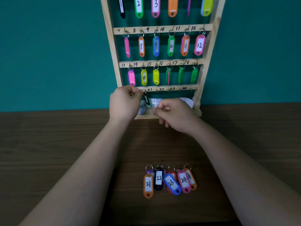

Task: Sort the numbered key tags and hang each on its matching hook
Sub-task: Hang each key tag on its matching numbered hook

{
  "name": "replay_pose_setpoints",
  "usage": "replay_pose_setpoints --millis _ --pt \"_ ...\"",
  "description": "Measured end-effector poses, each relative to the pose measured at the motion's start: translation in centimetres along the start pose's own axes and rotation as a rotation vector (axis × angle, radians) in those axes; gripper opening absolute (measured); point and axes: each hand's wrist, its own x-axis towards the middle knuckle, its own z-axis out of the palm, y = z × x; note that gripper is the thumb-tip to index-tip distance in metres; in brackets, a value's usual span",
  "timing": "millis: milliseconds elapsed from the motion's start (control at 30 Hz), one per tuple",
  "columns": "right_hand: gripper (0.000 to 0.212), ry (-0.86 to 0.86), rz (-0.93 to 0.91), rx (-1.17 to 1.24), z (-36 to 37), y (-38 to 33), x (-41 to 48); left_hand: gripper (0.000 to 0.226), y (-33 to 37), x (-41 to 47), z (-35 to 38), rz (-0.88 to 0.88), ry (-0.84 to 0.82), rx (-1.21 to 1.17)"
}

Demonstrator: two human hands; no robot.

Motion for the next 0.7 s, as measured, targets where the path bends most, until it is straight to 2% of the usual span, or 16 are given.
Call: replay_pose_setpoints --millis 133,367,533,700 --pt "0.012 -0.156 -0.009 0.054 -0.2 -0.3 -0.3 0.020 0.1 -0.2 0.1 0.014 0.007 0.086" --pt "0.014 -0.581 0.071 0.087 -0.6 -1.4 -1.2 0.027 -1.0 -0.9 -1.0 0.032 -0.072 0.169" --pt "0.018 -0.779 0.063 0.013 -0.4 -2.3 -1.9 0.023 -1.4 -2.7 -3.0 0.057 -0.258 0.212" --pt "0.016 -0.868 0.072 -0.062 -0.8 -2.8 -2.1 0.012 -1.4 -5.3 -5.2 0.101 -0.464 0.258"
